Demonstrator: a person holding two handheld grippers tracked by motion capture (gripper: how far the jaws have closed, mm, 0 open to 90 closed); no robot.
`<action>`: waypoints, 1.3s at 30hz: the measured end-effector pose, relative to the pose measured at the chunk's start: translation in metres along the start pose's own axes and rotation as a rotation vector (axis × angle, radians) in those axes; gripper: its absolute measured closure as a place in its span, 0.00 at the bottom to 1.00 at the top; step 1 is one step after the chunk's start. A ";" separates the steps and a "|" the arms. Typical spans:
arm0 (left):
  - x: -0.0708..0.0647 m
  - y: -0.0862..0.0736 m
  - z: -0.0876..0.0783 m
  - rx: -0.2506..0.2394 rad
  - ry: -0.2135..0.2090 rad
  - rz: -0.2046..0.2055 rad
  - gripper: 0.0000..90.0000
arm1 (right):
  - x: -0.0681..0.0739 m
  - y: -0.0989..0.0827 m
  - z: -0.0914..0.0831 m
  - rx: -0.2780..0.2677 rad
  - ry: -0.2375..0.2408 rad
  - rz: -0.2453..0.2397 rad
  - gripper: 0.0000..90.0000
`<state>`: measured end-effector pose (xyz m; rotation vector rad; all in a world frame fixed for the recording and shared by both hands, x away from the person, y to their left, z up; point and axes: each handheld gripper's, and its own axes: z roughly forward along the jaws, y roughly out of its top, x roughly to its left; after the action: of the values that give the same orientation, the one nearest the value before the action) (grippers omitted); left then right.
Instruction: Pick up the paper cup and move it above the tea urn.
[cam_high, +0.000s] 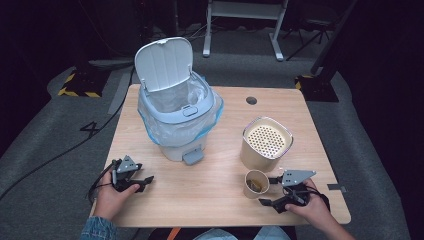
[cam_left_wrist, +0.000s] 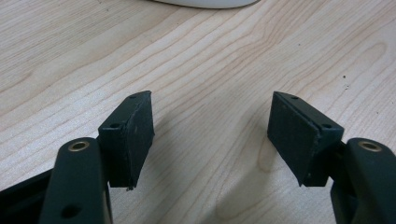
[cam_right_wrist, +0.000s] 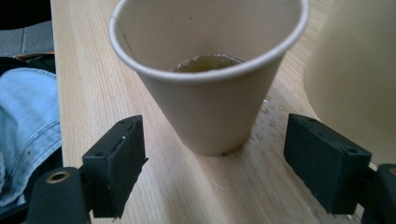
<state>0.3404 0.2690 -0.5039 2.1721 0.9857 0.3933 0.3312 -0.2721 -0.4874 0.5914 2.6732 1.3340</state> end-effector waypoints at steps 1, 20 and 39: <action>0.000 0.000 0.000 0.000 0.000 0.000 0.36 | 0.001 0.000 0.002 -0.002 0.001 0.001 0.24; 0.000 0.000 0.000 0.000 0.000 0.000 0.36 | 0.002 0.007 0.030 -0.102 0.002 0.036 0.33; 0.000 0.000 0.000 0.000 0.000 0.001 0.36 | -0.003 0.019 -0.013 -0.142 -0.003 0.010 0.34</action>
<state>0.3404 0.2689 -0.5039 2.1727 0.9852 0.3938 0.3362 -0.2724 -0.4644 0.5906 2.5488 1.5080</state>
